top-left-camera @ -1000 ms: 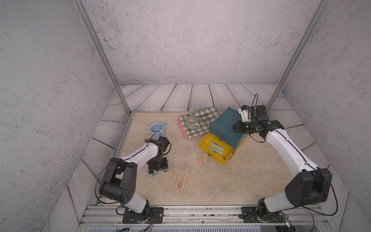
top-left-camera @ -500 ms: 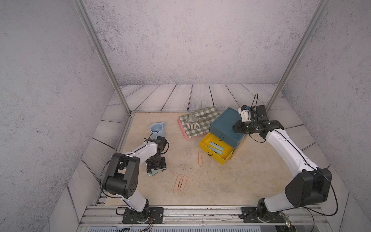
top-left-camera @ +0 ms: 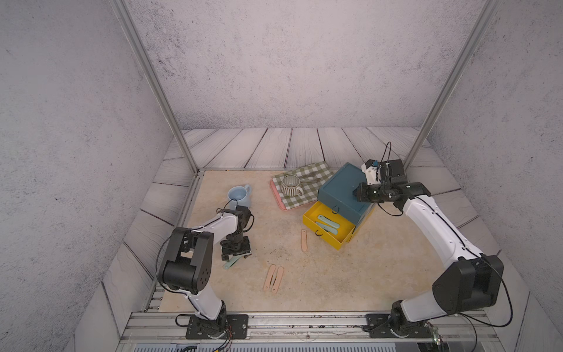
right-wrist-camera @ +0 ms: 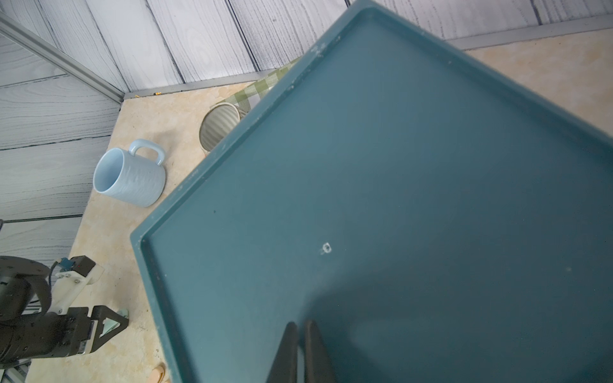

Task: Place the fruit knives into the drawer by color
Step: Pick up the fruit knife from the center of the board.

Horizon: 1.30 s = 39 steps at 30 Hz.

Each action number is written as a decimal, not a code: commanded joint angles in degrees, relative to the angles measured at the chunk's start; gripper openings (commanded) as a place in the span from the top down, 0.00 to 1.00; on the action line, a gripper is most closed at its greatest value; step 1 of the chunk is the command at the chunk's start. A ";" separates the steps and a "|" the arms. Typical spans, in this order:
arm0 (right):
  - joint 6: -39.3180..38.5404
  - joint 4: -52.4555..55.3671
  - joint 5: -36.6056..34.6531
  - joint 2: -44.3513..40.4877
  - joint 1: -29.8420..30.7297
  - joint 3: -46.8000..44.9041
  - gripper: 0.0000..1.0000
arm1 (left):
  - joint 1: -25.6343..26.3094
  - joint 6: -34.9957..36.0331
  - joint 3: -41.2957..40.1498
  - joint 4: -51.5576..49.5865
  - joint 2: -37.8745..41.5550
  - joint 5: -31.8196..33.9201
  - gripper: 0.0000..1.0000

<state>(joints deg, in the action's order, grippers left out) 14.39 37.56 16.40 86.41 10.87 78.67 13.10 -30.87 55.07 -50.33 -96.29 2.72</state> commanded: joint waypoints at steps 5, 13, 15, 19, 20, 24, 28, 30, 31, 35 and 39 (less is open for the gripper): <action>-0.22 19.15 -4.71 6.45 0.16 -6.08 0.90 | -2.85 1.06 2.39 0.58 -2.12 -0.86 0.30; -0.31 19.13 -4.80 6.94 0.11 -5.90 0.90 | -5.01 1.40 3.45 1.03 -3.39 -2.28 0.30; -0.32 19.11 -4.80 7.01 0.11 -5.86 0.90 | -4.99 1.33 3.01 0.76 -2.97 -2.71 0.30; -0.07 18.83 -4.46 7.02 0.10 -5.72 0.90 | -4.97 0.38 0.07 1.75 -0.90 -4.09 0.30; 0.02 18.71 -4.30 7.01 0.11 -5.79 0.89 | -5.00 0.12 -0.80 2.04 -0.47 -4.36 0.30; 0.11 18.62 -4.08 6.74 0.11 -5.82 0.89 | -4.92 -0.87 -4.20 3.33 0.71 -5.35 0.30; 0.11 18.67 -4.10 6.55 0.11 -5.88 0.89 | -4.93 -1.42 -6.06 4.09 1.80 -5.92 0.32; 0.21 18.68 -4.10 6.48 0.11 -5.81 0.89 | -4.92 -1.39 -6.38 4.35 2.15 -6.12 0.36; 0.28 18.67 -4.08 6.46 0.13 -5.81 0.89 | -4.91 -1.44 -6.42 4.38 2.12 -6.14 0.37; 0.45 18.52 -3.84 6.34 0.11 -5.82 0.89 | -4.93 -1.43 -6.27 4.57 1.90 -6.49 0.46; 0.46 18.50 -4.01 6.45 0.16 -5.90 0.88 | -4.80 -1.58 -5.68 4.88 1.20 -7.32 0.53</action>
<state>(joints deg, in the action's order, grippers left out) 14.55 37.28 16.60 86.67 10.87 78.78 8.47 -32.27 50.81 -44.31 -93.25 -3.92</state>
